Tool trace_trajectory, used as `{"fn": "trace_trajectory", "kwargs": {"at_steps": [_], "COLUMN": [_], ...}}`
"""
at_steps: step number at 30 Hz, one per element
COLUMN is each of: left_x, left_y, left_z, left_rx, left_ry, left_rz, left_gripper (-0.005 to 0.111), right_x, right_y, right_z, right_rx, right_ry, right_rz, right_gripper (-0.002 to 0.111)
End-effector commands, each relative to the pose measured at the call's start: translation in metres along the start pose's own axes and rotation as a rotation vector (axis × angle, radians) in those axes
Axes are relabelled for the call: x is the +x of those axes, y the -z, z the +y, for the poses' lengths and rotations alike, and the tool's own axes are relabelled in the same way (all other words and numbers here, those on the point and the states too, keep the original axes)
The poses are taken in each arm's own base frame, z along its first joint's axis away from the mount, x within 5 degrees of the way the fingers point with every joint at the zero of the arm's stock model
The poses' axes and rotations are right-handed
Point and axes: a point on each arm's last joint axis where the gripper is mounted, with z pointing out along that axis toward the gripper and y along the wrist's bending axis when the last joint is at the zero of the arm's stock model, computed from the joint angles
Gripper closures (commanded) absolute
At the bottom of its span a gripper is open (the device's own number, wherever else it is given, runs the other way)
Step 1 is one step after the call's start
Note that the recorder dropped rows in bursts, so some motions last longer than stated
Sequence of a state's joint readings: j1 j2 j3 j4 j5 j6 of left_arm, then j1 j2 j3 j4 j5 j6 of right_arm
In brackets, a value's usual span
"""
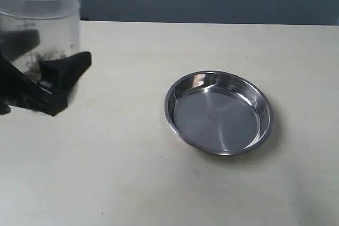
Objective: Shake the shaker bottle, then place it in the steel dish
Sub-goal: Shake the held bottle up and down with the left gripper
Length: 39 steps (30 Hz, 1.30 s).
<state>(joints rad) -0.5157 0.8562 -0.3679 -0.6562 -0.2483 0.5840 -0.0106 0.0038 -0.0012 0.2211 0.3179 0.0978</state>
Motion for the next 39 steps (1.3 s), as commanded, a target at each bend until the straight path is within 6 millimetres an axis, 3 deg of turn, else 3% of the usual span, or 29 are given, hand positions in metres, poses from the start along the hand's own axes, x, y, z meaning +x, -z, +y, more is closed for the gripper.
{"fn": "trace_trajectory", "kwargs": {"at_steps": [1,3,7,9,12,13,16,18,20,22,23,24,27,29,31,33,35,36,38,39], "left_x": [0.066,0.064,0.042,0.037,0.044,0.043,0.031,0.029,0.028,0.036,0.039,0.039,0.03,0.032,0.034,0.034,0.027,0.023,0.014,0.013], "left_y": [-0.007,-0.007,-0.002,-0.004,0.001,-0.001,-0.009,-0.009,-0.009,-0.005,-0.004,-0.007,-0.017,-0.014,-0.014,-0.018,-0.021,-0.022,-0.019,-0.018], "left_z": [0.011,-0.001,-0.021,-0.004,0.052,0.051,0.009,0.003,0.02,0.05,0.057,0.054,0.011,-0.012,-0.004,0.019,0.037,0.029,-0.004,-0.009], "left_rx": [-0.108,-0.013,0.172,0.036,-0.478,-0.446,0.002,0.048,-0.094,-0.352,-0.416,-0.378,-0.008,0.155,0.106,-0.046,-0.151,-0.088,0.19,0.229], "left_ry": [0.142,0.123,-0.042,0.005,0.357,0.356,0.059,-0.047,0.116,0.454,0.54,0.504,0.073,-0.163,-0.089,0.159,0.439,0.349,-0.055,-0.114], "left_rz": [0.255,0.266,0.124,0.088,0.081,0.114,0.27,0.241,0.096,0.017,0.014,0.052,0.231,0.24,0.266,0.257,0.124,0.092,0.019,0.014], "left_gripper": [0.107,0.107,0.107,0.107,0.107,0.107,0.107,0.107,0.107,0.107,0.107,0.107,0.107,0.107,0.107,0.107,0.107,0.107,0.107,0.107], "right_x": [-0.001,-0.001,-0.001,-0.001,-0.001,-0.001,-0.001,-0.001,-0.001,-0.001,-0.001,-0.001,-0.001,-0.001,-0.001,-0.001,-0.001,-0.001,-0.001,-0.001], "right_y": [0.0,0.0,0.0,0.0,0.0,0.0,0.0,0.0,0.0,0.0,0.0,0.0,0.0,0.0,0.0,0.0,0.0,0.0,0.0,0.0], "right_z": [0.0,0.0,0.0,0.0,0.0,0.0,0.0,0.0,0.0,0.0,0.0,0.0,0.0,0.0,0.0,0.0,0.0,0.0,0.0,0.0], "right_rx": [-0.003,-0.003,-0.003,-0.003,-0.003,-0.003,-0.001,-0.003,-0.003,-0.001,0.0,-0.002,-0.002,-0.003,-0.003,-0.001,-0.001,-0.001,-0.001,-0.001], "right_ry": [0.009,0.009,0.009,0.009,0.009,0.009,0.009,0.009,0.009,0.009,0.011,0.011,0.011,0.009,0.009,0.009,0.009,0.009,0.009,0.009], "right_rz": [-0.012,-0.012,-0.012,-0.012,-0.012,-0.012,-0.012,-0.012,-0.012,-0.012,-0.013,-0.012,-0.012,-0.012,-0.012,-0.012,-0.012,-0.012,-0.012,-0.012], "right_gripper": [0.109,0.109,0.109,0.109,0.109,0.109,0.109,0.109,0.109,0.109,0.109,0.109,0.109,0.109,0.109,0.109,0.109,0.109,0.109,0.109]}}
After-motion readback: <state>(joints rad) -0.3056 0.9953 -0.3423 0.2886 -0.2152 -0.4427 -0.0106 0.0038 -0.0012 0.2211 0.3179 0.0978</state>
